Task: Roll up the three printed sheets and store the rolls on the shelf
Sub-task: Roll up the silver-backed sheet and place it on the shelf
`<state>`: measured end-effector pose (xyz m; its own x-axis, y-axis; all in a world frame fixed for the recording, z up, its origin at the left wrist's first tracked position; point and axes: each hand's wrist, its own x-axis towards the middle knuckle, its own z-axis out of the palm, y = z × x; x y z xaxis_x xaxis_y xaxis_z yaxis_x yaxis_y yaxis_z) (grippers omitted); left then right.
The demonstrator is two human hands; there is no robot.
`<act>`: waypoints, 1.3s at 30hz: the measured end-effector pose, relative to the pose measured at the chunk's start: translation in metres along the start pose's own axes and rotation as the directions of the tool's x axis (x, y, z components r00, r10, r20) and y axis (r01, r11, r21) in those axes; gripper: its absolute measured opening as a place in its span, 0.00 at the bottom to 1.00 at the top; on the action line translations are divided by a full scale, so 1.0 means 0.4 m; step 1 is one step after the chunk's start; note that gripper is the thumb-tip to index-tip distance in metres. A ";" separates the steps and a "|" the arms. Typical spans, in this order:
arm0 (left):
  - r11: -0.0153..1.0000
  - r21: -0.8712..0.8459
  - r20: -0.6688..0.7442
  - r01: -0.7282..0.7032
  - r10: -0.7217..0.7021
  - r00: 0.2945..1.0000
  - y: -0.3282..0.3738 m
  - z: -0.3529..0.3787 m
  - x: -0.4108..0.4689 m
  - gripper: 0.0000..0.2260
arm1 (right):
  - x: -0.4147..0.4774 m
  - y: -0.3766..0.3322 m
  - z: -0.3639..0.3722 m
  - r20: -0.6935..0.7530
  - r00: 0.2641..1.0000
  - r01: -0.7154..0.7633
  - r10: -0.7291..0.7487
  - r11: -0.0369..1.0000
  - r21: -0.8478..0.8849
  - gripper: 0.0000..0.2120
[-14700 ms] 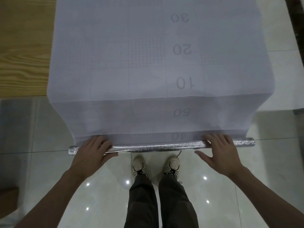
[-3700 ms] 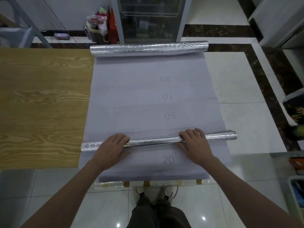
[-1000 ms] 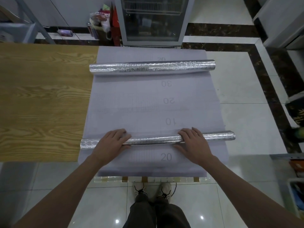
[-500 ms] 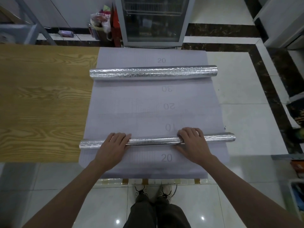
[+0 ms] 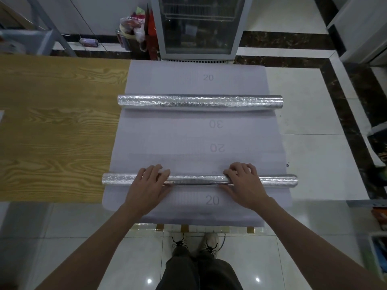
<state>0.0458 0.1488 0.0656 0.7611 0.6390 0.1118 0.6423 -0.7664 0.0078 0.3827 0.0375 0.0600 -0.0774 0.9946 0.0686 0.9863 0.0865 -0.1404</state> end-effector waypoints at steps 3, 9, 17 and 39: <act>0.999 0.036 -0.023 0.019 -0.018 1.000 0.010 0.006 0.005 0.19 | -0.008 -0.010 0.000 -0.007 1.000 0.009 -0.009 1.000 -0.009 0.22; 1.000 0.002 -0.013 -0.013 0.013 1.000 0.010 0.007 0.011 0.11 | -0.003 -0.014 0.000 0.003 0.999 -0.033 0.033 0.999 0.013 0.17; 1.000 0.011 -0.013 0.010 -0.010 1.000 0.016 0.009 0.019 0.15 | -0.006 -0.021 -0.009 -0.007 1.000 -0.028 0.028 1.000 0.007 0.25; 0.998 -0.058 -0.053 0.005 -0.008 0.999 0.006 0.016 0.023 0.16 | 0.006 -0.023 0.000 -0.031 0.999 -0.007 0.008 1.000 0.027 0.19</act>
<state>0.0547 0.1534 0.0601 0.7503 0.6404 0.1641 0.6394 -0.7660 0.0662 0.3733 0.0392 0.0615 -0.0650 0.9930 0.0981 0.9826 0.0809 -0.1673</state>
